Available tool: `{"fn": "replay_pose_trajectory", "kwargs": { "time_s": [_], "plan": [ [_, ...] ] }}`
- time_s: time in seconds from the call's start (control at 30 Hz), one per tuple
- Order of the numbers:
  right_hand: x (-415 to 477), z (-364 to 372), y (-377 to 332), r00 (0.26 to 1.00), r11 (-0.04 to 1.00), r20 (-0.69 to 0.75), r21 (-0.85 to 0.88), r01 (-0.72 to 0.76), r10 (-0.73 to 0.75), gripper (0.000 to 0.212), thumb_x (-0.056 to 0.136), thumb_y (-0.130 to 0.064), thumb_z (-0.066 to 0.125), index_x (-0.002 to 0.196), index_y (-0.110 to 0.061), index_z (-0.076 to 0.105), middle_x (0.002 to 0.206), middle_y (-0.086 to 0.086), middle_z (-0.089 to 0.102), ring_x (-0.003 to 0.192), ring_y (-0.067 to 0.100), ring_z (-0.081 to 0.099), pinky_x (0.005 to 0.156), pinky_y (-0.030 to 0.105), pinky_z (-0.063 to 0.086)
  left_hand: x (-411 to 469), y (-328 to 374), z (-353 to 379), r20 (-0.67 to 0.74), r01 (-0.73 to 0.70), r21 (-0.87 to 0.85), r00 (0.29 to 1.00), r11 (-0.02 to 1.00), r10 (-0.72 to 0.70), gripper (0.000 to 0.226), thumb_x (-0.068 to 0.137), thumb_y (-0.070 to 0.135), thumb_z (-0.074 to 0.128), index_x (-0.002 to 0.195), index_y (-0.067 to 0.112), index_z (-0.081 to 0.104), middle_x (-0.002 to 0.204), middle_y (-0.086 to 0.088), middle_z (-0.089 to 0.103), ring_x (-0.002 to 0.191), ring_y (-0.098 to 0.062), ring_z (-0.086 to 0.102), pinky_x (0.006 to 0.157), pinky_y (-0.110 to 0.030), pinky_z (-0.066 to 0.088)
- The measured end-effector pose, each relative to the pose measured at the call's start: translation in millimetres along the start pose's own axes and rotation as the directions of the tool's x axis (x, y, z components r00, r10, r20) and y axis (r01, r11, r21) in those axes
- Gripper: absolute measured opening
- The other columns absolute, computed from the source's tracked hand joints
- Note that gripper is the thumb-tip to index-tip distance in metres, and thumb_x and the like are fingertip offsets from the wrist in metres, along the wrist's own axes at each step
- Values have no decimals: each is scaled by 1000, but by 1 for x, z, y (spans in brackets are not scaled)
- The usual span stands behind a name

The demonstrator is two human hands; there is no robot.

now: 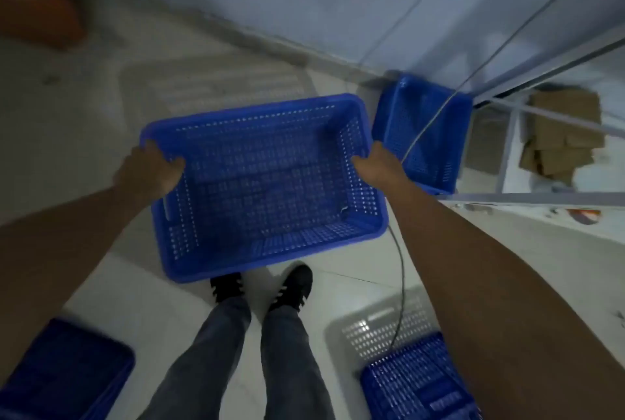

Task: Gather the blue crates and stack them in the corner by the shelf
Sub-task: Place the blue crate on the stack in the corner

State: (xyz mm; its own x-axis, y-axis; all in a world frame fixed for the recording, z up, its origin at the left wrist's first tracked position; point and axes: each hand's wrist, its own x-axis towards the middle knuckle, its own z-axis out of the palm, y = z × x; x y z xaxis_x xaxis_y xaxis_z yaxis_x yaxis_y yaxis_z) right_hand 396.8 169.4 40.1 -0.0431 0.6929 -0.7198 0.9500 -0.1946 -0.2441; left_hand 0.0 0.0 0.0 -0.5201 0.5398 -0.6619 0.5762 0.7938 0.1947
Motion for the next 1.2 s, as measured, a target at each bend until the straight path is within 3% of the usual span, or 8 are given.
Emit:
{"fn": "replay_pose_trajectory", "kwargs": {
  "time_s": [0.17,0.27,0.37,0.57,0.67,0.77,1.0,1.2],
  "plan": [
    [71,56,29,988,988,-25,31,-150,151,79,93,-47,52,156,-9,22,152,18,41,127,42,49,99,54,49,38,-45,63,-5,254,-9,967,967,-254,76,99,51,60,150,1,34,144,-28,47,123,-52,56,98,-64,53],
    [105,78,40,977,980,-69,23,-199,200,84,93,-45,55,157,-7,18,156,18,35,133,43,44,103,55,47,60,-67,92,21,327,-65,945,943,-327,76,102,43,60,154,-2,28,154,-29,37,129,-53,52,104,-61,49],
    [131,94,50,960,964,-111,-35,-262,257,83,99,-41,52,159,-4,8,163,18,17,142,43,31,109,55,40,71,-77,115,43,359,-97,933,928,-357,83,103,36,62,160,-3,15,163,-29,25,130,-54,50,96,-57,50],
    [157,102,60,926,947,-216,-16,-320,309,69,99,-22,56,154,0,20,159,21,19,138,46,34,107,53,43,84,-83,122,-51,386,-123,917,914,-395,57,98,6,65,144,-3,34,140,-34,50,116,-57,59,85,-61,54],
    [164,90,71,931,953,-205,60,-297,303,39,95,-12,56,133,-5,48,137,21,48,120,46,53,91,50,53,85,-88,110,-56,379,-77,922,922,-383,47,96,6,65,134,-5,40,128,-35,58,107,-55,64,74,-55,53],
    [154,80,80,932,956,-222,124,-265,287,14,94,-6,55,108,-5,53,100,17,56,93,38,61,74,46,54,83,-88,94,-72,338,-47,937,940,-341,39,94,4,64,124,-5,42,124,-35,60,104,-54,64,74,-56,54],
    [108,40,67,925,952,-249,186,-245,287,15,97,-14,58,100,1,57,91,24,61,81,39,61,64,44,48,82,-58,15,-149,234,-19,961,972,-234,27,93,8,62,107,5,39,108,-32,63,89,-49,66,69,-53,56],
    [99,-17,45,904,909,-261,339,-241,338,12,95,-12,60,106,-9,55,96,18,61,88,43,64,75,53,55,107,13,-73,-183,118,70,978,991,-103,23,93,8,60,110,1,46,100,-25,61,76,-38,59,65,-47,50]
  ]
}}
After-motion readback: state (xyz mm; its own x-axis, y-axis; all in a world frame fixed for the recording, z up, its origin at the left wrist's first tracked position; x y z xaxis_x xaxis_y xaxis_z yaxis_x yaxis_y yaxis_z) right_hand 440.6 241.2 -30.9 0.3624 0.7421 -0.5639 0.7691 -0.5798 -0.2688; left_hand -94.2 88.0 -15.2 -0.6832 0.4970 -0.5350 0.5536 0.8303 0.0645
